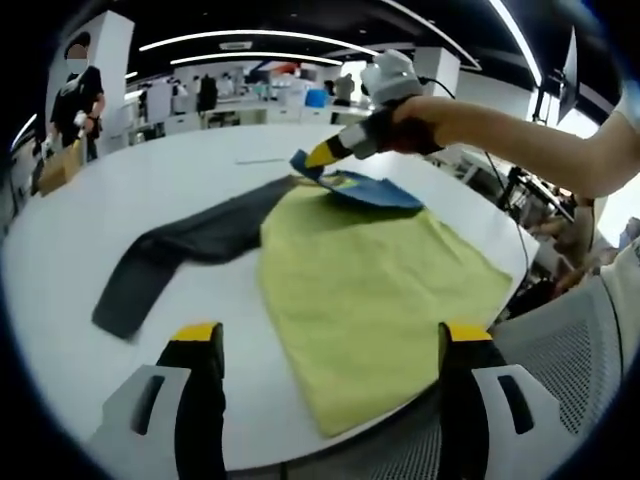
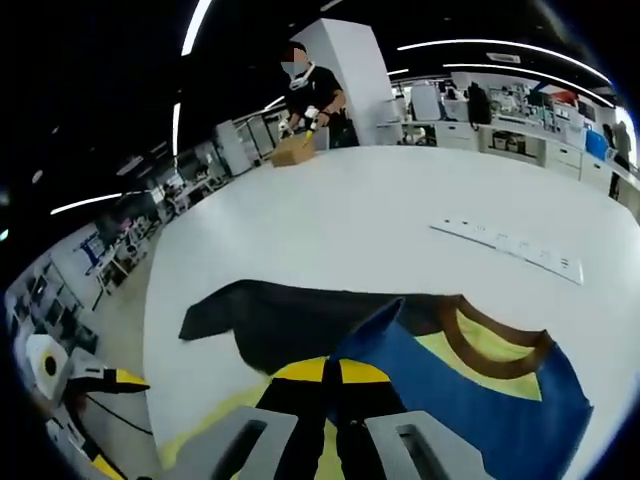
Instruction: Fold the garment on the visible template until the final outline fits inside the template.
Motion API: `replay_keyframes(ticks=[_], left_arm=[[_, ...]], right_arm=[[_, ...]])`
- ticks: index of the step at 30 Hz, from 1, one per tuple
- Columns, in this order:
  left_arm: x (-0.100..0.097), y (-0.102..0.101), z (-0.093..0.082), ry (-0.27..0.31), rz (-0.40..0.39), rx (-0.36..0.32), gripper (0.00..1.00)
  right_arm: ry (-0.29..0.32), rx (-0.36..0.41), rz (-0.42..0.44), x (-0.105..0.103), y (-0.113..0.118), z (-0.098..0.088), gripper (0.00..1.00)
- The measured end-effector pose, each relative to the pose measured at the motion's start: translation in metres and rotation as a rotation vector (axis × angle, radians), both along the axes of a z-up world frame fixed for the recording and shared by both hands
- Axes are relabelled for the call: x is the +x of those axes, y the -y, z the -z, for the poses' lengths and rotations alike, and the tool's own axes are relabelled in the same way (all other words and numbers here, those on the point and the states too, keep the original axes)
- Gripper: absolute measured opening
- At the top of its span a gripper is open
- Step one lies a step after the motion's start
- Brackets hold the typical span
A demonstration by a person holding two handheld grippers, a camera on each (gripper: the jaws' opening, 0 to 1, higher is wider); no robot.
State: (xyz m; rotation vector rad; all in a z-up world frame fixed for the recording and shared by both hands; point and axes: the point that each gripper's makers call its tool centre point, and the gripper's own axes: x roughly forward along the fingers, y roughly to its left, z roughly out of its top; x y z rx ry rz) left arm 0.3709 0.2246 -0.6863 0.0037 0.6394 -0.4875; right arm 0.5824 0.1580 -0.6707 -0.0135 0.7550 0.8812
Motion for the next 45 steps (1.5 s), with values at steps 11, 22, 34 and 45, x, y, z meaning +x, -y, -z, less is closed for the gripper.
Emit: replay_keyframes(ticks=[11,22,34,45], left_arm=[[-0.002,0.000,0.002,-0.006,0.001,-0.001,0.84],[-0.001,-0.004,0.001,-0.003,-0.008,-0.003,0.84],[-0.001,-0.010,0.001,-0.004,-0.022,0.005,0.85],[0.003,-0.011,-0.002,0.005,-0.031,0.008,0.87]], right_arm=[[-0.014,-0.014,-0.027,-0.005,-0.010,0.010,0.00],[-0.001,-0.055,-0.022,-0.006,-0.019,0.031,0.00],[-0.073,0.020,0.006,-0.016,-0.032,0.042,0.00],[-0.029,-0.001,-0.013,-0.013,-0.021,0.033,0.28]])
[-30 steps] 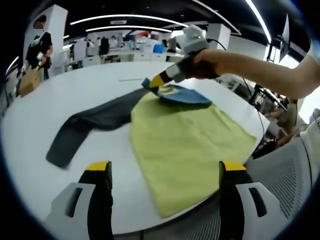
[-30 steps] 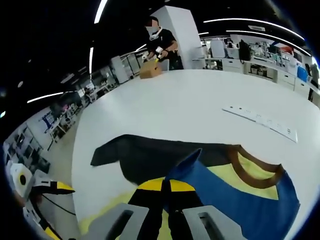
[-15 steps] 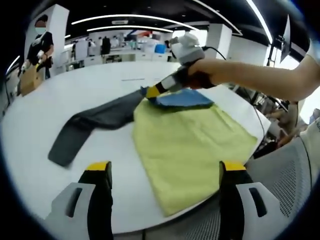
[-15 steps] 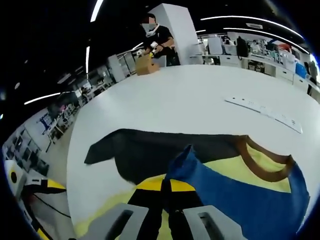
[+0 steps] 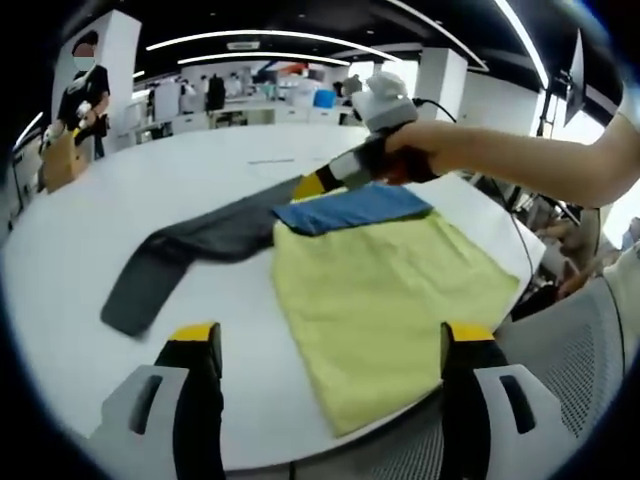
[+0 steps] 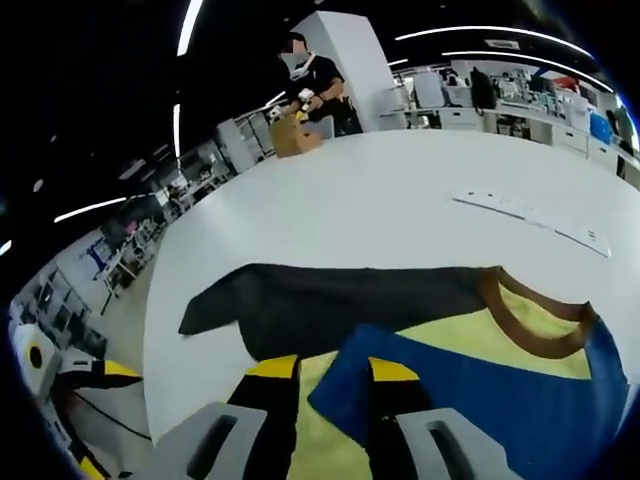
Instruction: Fold the garment on the visible template until the final outline fits inside the template.
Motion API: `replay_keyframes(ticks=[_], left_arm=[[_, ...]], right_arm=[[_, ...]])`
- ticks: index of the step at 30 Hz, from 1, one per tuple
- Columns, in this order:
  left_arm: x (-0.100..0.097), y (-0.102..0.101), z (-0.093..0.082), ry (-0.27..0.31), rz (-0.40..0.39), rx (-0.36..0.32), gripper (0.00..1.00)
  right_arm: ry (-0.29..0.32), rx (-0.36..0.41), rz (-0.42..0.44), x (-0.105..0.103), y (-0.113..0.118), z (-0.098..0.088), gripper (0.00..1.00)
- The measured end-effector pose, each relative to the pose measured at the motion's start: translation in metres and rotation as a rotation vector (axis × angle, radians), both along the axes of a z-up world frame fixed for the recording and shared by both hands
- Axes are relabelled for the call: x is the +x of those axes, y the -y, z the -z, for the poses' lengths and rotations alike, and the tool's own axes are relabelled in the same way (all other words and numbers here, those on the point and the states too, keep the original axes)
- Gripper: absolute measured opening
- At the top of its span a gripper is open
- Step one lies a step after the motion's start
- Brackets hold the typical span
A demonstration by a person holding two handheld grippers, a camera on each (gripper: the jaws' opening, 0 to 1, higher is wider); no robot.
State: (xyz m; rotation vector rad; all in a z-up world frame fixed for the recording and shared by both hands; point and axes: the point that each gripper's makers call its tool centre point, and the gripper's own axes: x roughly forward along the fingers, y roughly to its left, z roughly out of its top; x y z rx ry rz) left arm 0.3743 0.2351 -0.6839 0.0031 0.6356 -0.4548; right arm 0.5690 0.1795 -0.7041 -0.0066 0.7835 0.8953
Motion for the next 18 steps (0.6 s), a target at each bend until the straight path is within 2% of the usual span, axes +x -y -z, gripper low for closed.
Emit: replay_keyframes(ticks=[7,10,15,18], left_arm=[[0.007,-0.001,-0.003,0.009,-0.002,-0.001,0.88],[0.012,-0.002,-0.004,0.011,-0.002,-0.003,0.89],[0.020,-0.003,-0.006,0.018,-0.003,-0.004,0.89],[0.024,-0.003,-0.007,0.025,-0.004,-0.003,0.89]], right_arm=[[0.037,0.000,0.005,0.000,0.014,-0.009,0.53],[0.066,-0.017,0.016,0.001,0.027,-0.011,0.58],[0.068,-0.010,0.029,-0.004,0.045,-0.014,0.67],[0.079,-0.019,0.039,-0.006,0.059,-0.016,0.69]])
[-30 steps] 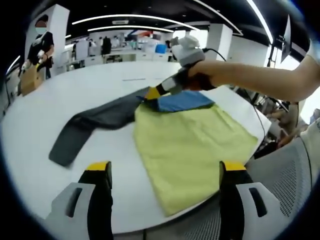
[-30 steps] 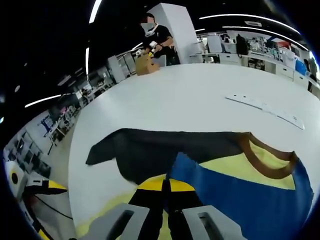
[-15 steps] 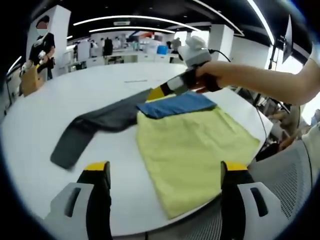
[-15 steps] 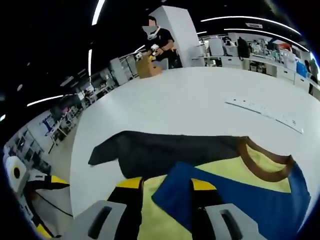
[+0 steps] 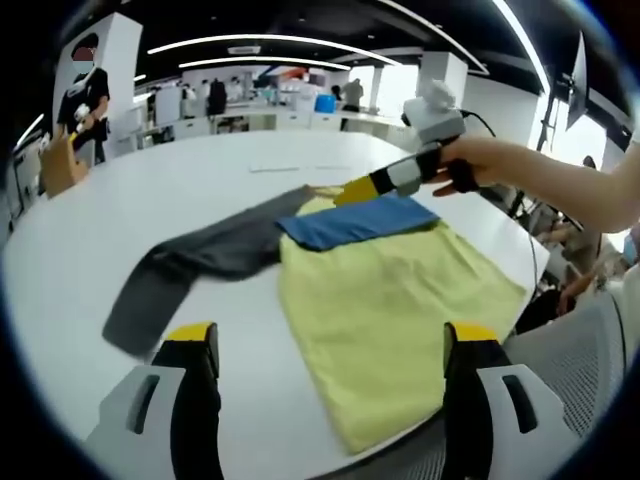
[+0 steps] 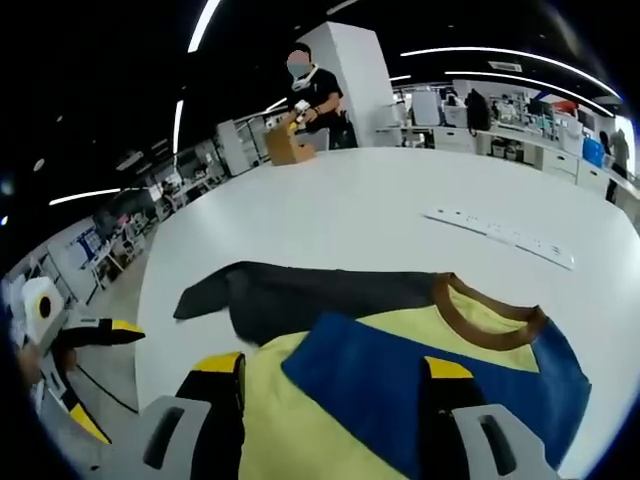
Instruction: Fold the garment on the visible template until the final outline fits inside the template.
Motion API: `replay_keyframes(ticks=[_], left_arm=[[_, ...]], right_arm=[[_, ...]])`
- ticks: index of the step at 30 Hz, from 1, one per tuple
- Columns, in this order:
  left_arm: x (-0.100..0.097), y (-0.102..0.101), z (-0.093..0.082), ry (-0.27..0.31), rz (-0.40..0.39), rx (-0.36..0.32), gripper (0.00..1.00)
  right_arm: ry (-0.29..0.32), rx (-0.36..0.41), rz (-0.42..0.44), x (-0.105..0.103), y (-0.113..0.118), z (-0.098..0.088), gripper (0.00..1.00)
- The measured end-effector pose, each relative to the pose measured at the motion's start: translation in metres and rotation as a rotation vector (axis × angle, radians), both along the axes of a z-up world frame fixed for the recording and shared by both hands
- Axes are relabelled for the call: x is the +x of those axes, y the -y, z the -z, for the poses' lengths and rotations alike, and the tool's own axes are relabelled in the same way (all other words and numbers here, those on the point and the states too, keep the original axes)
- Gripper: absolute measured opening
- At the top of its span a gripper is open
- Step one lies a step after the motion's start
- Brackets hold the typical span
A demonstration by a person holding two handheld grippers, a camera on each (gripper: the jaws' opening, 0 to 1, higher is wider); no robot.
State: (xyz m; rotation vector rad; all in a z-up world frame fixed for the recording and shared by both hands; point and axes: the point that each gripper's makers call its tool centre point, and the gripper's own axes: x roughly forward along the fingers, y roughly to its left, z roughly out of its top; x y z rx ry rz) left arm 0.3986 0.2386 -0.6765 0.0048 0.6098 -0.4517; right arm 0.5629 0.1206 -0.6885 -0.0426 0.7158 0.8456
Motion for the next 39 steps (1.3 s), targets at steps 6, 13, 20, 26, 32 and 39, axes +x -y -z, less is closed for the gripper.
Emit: replay_keyframes(ticks=[6,13,20,26,32,39], left_arm=[[0.011,-0.007,-0.001,0.008,-0.030,-0.006,0.87],[0.020,-0.016,0.000,0.010,-0.060,-0.014,0.83],[0.025,-0.040,0.005,-0.002,-0.124,-0.004,0.79],[0.027,-0.065,0.015,-0.039,-0.223,-0.025,0.73],[0.028,-0.086,0.022,-0.048,-0.284,-0.002,0.68],[0.031,-0.120,0.030,-0.067,-0.383,0.057,0.60]], right_arm=[[0.011,0.004,0.037,0.000,0.030,-0.005,0.68],[0.016,0.006,0.081,-0.004,0.069,-0.005,0.62],[0.034,-0.006,0.137,-0.007,0.110,-0.005,0.53],[0.052,-0.023,0.201,-0.008,0.149,-0.001,0.38],[0.050,-0.042,0.260,-0.012,0.180,0.006,0.32],[0.026,-0.056,0.294,-0.019,0.205,0.021,0.22]])
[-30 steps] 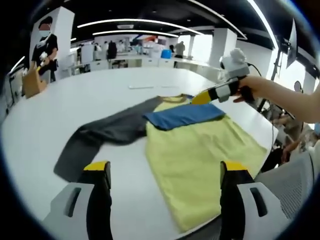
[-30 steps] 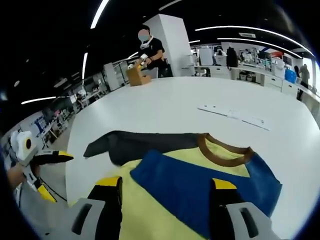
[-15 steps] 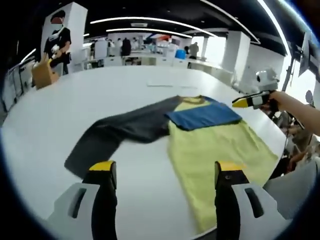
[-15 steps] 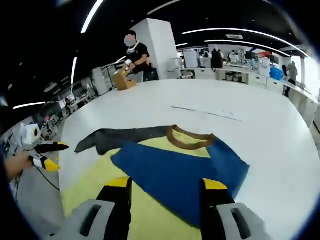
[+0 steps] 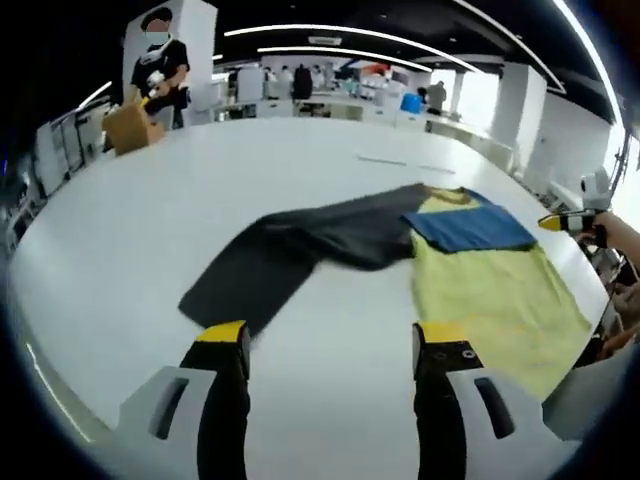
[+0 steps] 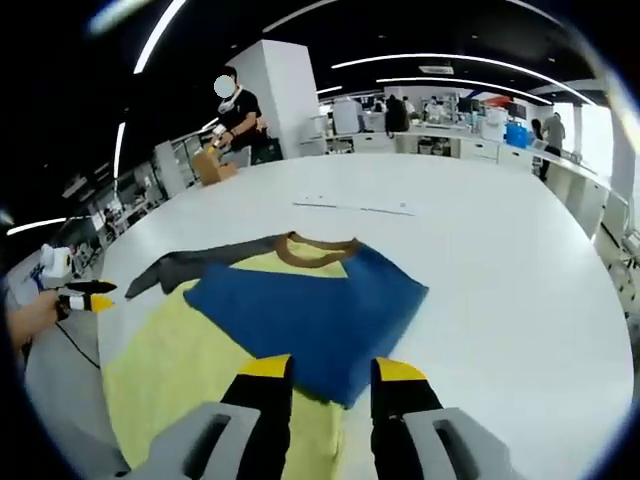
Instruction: Fold the garment on the visible template until the final outline fits inside the template.
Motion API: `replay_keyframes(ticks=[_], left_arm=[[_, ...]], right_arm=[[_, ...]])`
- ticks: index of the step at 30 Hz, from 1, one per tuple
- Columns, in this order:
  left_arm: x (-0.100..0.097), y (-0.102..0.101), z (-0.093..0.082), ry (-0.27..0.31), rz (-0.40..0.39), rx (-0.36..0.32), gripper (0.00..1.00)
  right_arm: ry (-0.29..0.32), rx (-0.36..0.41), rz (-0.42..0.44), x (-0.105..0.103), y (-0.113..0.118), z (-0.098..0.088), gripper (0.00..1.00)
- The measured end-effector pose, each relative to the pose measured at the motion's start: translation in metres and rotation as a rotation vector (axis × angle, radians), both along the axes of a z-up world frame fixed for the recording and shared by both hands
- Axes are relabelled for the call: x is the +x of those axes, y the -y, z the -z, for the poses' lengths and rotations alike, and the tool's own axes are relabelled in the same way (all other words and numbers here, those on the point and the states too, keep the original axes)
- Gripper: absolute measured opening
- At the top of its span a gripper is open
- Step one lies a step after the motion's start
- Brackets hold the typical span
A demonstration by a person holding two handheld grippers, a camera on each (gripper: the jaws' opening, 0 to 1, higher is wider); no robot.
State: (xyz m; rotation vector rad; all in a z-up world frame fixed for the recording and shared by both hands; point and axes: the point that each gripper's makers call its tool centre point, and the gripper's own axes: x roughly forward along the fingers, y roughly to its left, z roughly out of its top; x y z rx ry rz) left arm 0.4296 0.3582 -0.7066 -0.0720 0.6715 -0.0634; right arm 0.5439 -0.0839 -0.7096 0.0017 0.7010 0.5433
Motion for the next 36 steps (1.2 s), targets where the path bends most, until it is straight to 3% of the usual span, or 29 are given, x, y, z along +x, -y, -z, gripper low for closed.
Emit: replay_keyframes(ticks=[4,8,11,17,21,31,36], left_arm=[[0.003,-0.015,0.002,0.003,-0.061,-0.006,0.53],[0.006,-0.042,0.008,-0.008,-0.182,0.070,0.44],[0.006,-0.052,0.018,-0.043,-0.218,0.095,0.42],[0.015,-0.059,0.027,-0.024,-0.251,0.079,0.35],[0.020,-0.062,0.031,-0.009,-0.266,0.068,0.31],[0.025,-0.068,0.043,-0.034,-0.327,0.020,0.29],[0.028,-0.070,0.042,-0.024,-0.340,0.010,0.28]], right_arm=[[-0.007,-0.023,0.018,-0.004,0.013,0.009,0.19],[-0.021,-0.028,0.036,-0.009,0.023,0.019,0.13],[-0.022,-0.050,0.021,-0.012,0.024,0.024,0.10],[-0.024,-0.055,-0.005,-0.013,0.018,0.030,0.03],[-0.030,-0.045,-0.017,-0.012,0.012,0.033,0.04],[-0.058,-0.019,-0.028,-0.013,0.004,0.041,0.00],[-0.044,-0.033,-0.053,-0.012,0.000,0.042,0.00]])
